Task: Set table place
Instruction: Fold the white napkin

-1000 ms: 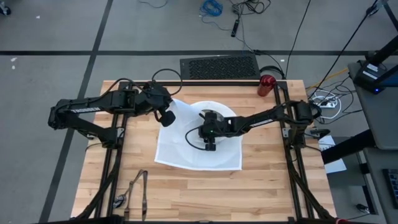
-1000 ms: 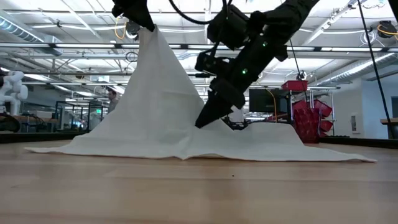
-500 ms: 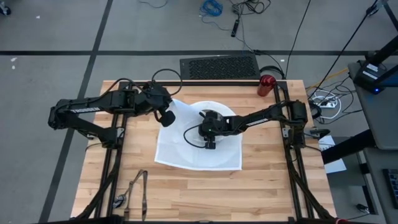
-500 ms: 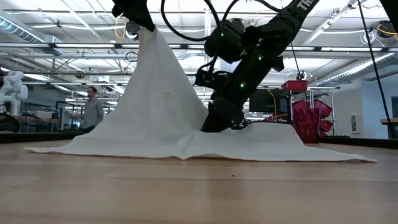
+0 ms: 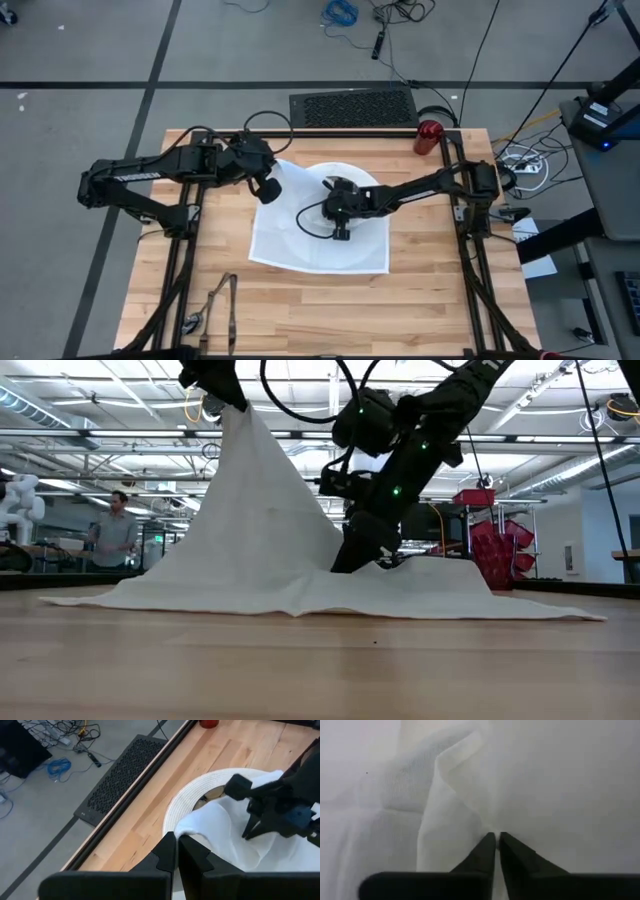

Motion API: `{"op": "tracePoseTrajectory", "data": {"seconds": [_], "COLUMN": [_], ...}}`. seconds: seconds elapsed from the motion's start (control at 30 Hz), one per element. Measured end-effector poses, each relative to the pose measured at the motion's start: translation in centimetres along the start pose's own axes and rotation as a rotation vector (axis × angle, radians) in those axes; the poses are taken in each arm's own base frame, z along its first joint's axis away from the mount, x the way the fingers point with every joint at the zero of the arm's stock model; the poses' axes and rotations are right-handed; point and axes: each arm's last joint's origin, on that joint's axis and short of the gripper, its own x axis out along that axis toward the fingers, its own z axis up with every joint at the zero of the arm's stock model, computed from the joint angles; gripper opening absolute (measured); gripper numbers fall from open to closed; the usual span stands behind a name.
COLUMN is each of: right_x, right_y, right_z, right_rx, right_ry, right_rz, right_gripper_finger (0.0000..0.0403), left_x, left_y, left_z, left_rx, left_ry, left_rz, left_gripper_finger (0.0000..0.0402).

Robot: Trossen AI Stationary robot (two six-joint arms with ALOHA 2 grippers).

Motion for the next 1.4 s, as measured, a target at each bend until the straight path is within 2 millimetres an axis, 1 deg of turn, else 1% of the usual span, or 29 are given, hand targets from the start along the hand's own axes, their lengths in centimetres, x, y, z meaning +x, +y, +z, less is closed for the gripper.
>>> {"op": "tracePoseTrajectory", "data": {"seconds": [0.07,0.2,0.27,0.4,0.53,0.67,0.83,0.97,1.03,1.1,1.17,1.27,1.4], "right_x": [-1.1,-4.3,-6.1,-10.4,-13.9,-17.1,-20.2,-21.8,-22.2,-22.3,-22.3,-22.1,-21.8], "right_y": [0.0,-0.2,-0.3,-0.8,-1.4,-2.4,-4.0,-5.5,-6.2,-7.0,-7.8,-9.0,-9.7], "right_z": [0.5,1.5,1.9,2.7,3.2,3.1,2.1,0.9,0.2,-0.5,-1.1,-1.9,-2.1], "right_rx": [-0.004,-0.026,-0.028,-0.018,0.006,0.035,0.107,0.195,0.241,0.282,0.315,0.381,0.423], "right_ry": [-0.023,-0.056,-0.077,-0.154,-0.239,-0.292,-0.279,-0.223,-0.191,-0.155,-0.110,-0.062,-0.062], "right_rz": [-0.042,-0.096,-0.129,-0.199,-0.226,-0.347,-0.537,-0.697,-0.746,-0.783,-0.811,-0.831,-0.751], "right_gripper_finger": [0.0006,0.0001,0.0001,0.0001,0.0000,0.0000,0.0000,0.0000,0.0000,0.0000,0.0000,0.0000,0.0000], "left_x": [0.0,0.0,0.0,0.0,0.0,0.0,0.1,0.4,0.8,1.6,2.5,4.1,6.9], "left_y": [0.0,0.1,0.1,0.1,0.1,0.1,0.2,1.0,1.6,2.2,2.8,3.5,4.2], "left_z": [0.0,0.0,0.0,0.0,0.0,0.0,0.0,0.1,0.2,0.3,0.3,0.5,0.4], "left_rx": [-0.012,-0.016,-0.016,-0.021,-0.022,-0.025,-0.027,-0.067,-0.092,-0.111,-0.127,-0.158,-0.172], "left_ry": [0.004,0.006,0.006,0.005,0.004,0.002,0.007,0.013,0.020,0.037,0.062,0.097,0.164], "left_rz": [0.001,0.004,0.004,0.004,0.003,0.004,0.009,0.035,0.060,0.090,0.119,0.116,0.139], "left_gripper_finger": [0.0000,0.0000,0.0000,0.0000,0.0000,0.0000,0.0000,0.0000,0.0000,0.0000,0.0000,0.0000,0.0000]}}
